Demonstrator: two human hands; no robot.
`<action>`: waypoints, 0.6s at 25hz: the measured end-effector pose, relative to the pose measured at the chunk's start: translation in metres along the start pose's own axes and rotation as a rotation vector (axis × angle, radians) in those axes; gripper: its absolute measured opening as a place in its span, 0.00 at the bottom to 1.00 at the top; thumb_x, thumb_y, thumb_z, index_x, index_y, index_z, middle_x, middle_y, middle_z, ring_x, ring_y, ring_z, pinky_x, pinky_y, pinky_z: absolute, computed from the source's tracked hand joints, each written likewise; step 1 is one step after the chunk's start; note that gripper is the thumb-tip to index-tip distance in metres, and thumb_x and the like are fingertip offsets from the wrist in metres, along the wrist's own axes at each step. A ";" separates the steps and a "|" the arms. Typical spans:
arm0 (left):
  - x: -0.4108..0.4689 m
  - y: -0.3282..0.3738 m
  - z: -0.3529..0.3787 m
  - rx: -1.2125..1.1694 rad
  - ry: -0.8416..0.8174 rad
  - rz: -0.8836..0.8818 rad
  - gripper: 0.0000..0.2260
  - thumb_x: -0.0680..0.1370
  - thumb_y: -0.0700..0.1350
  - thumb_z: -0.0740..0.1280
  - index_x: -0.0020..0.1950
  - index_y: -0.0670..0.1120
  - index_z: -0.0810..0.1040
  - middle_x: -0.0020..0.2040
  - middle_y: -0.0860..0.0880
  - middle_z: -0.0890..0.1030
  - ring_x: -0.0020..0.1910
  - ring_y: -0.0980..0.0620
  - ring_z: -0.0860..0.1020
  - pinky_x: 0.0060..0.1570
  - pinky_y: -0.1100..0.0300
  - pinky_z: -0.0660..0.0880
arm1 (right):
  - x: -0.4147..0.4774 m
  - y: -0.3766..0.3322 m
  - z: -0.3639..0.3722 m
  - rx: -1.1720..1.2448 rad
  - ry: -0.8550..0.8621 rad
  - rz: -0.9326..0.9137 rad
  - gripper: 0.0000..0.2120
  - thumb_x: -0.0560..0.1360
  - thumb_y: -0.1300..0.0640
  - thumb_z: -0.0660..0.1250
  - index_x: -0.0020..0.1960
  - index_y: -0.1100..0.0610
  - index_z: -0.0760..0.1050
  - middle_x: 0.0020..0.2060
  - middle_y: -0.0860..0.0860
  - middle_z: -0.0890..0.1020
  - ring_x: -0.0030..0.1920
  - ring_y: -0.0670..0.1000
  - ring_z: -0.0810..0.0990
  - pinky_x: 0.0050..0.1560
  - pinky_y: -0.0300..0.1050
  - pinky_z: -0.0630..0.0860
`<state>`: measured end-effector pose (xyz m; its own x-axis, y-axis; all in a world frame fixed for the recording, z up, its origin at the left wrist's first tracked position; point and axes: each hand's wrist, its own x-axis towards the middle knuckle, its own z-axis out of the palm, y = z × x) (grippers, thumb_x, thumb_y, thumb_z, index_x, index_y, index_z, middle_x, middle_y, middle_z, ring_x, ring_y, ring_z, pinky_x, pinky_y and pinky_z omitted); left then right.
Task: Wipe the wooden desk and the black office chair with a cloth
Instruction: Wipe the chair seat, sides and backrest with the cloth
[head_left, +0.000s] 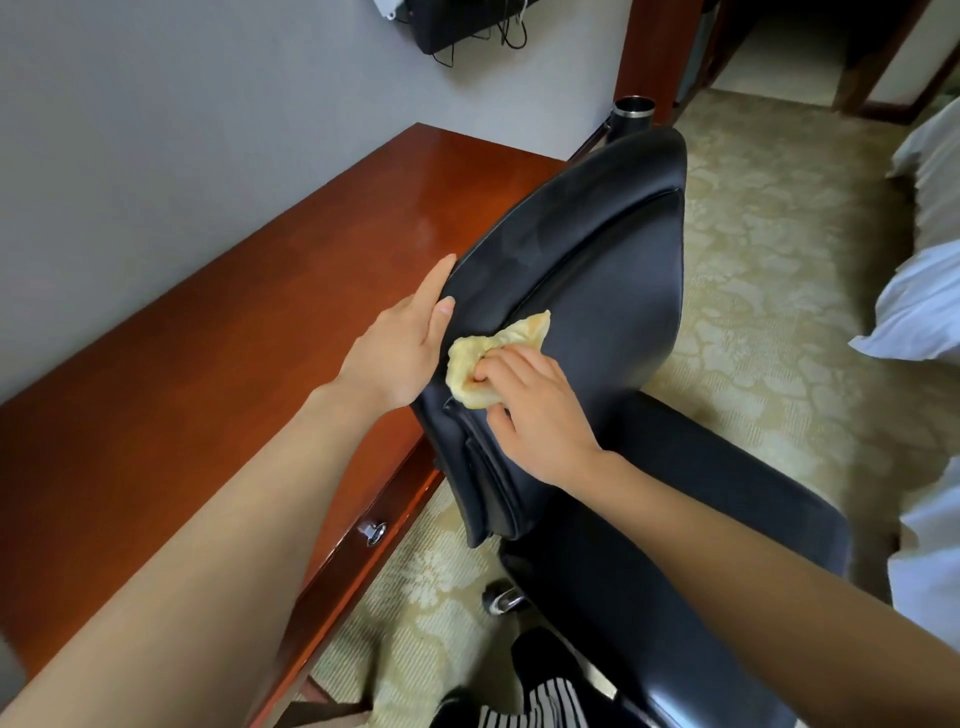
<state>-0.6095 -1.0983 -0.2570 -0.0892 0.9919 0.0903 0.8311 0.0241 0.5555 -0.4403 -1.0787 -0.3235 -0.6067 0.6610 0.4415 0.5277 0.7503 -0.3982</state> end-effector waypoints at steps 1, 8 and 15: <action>-0.003 0.000 0.000 -0.002 -0.011 0.013 0.22 0.83 0.53 0.46 0.78 0.56 0.49 0.43 0.50 0.75 0.44 0.48 0.74 0.50 0.46 0.72 | -0.007 -0.006 0.006 0.012 0.010 0.012 0.15 0.69 0.66 0.65 0.55 0.58 0.76 0.53 0.50 0.79 0.57 0.54 0.74 0.56 0.51 0.72; -0.008 -0.002 -0.001 0.005 -0.057 0.061 0.24 0.84 0.49 0.49 0.78 0.52 0.45 0.57 0.45 0.77 0.52 0.46 0.77 0.54 0.54 0.73 | -0.053 -0.053 0.066 0.439 0.226 0.615 0.21 0.80 0.57 0.57 0.73 0.49 0.60 0.68 0.46 0.68 0.69 0.46 0.63 0.70 0.45 0.60; -0.013 -0.003 0.002 -0.017 -0.035 0.091 0.24 0.84 0.49 0.50 0.78 0.52 0.46 0.58 0.47 0.77 0.49 0.48 0.78 0.54 0.49 0.76 | -0.077 -0.044 0.103 1.153 0.303 1.493 0.26 0.82 0.50 0.53 0.77 0.47 0.48 0.70 0.50 0.65 0.69 0.54 0.66 0.65 0.45 0.63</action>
<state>-0.6101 -1.1112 -0.2612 0.0054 0.9937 0.1121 0.8255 -0.0677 0.5603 -0.4777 -1.1630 -0.4226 0.0789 0.7451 -0.6623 -0.2249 -0.6339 -0.7400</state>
